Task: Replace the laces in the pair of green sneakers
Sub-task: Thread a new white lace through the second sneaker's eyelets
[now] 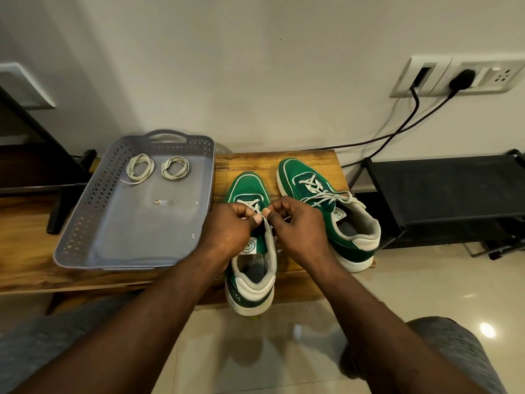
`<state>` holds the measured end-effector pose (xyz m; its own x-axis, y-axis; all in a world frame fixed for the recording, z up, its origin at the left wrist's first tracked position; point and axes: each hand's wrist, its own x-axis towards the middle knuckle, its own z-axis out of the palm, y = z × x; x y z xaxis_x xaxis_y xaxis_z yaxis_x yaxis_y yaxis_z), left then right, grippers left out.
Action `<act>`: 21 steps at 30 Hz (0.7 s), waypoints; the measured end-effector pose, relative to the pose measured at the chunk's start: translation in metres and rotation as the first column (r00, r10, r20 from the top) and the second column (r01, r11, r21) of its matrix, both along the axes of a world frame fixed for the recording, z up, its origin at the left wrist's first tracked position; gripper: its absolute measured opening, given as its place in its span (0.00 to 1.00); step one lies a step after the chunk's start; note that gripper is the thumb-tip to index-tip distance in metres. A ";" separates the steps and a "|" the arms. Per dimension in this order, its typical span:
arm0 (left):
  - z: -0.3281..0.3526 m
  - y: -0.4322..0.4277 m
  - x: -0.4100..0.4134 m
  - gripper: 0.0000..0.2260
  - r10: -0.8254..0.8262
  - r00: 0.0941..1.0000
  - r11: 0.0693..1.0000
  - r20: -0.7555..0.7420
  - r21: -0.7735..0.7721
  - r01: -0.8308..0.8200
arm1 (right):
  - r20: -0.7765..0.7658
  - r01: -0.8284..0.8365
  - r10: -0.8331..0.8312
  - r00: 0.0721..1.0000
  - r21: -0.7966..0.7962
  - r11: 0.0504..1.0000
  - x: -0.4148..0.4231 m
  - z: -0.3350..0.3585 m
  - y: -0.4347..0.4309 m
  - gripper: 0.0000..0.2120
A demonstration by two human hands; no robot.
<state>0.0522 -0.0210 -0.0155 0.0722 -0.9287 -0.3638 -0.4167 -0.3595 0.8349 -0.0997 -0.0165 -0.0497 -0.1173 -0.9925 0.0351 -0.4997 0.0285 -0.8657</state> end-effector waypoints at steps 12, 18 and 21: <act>0.009 -0.004 0.001 0.07 -0.285 0.949 0.955 0.137 -0.038 0.293 | -0.436 -0.036 -0.037 0.899 -0.159 0.987 0.004 0.013 0.008 0.05; 0.008 -0.005 0.003 0.19 -0.275 0.949 0.960 0.154 -0.015 0.281 | 0.384 0.477 -0.367 0.847 -0.244 0.845 -0.022 0.049 -0.007 0.06; 0.006 -0.005 0.001 0.17 -0.276 0.949 0.959 0.151 -0.019 0.282 | 0.214 0.255 -0.250 0.944 0.007 0.967 -0.008 0.030 0.006 0.13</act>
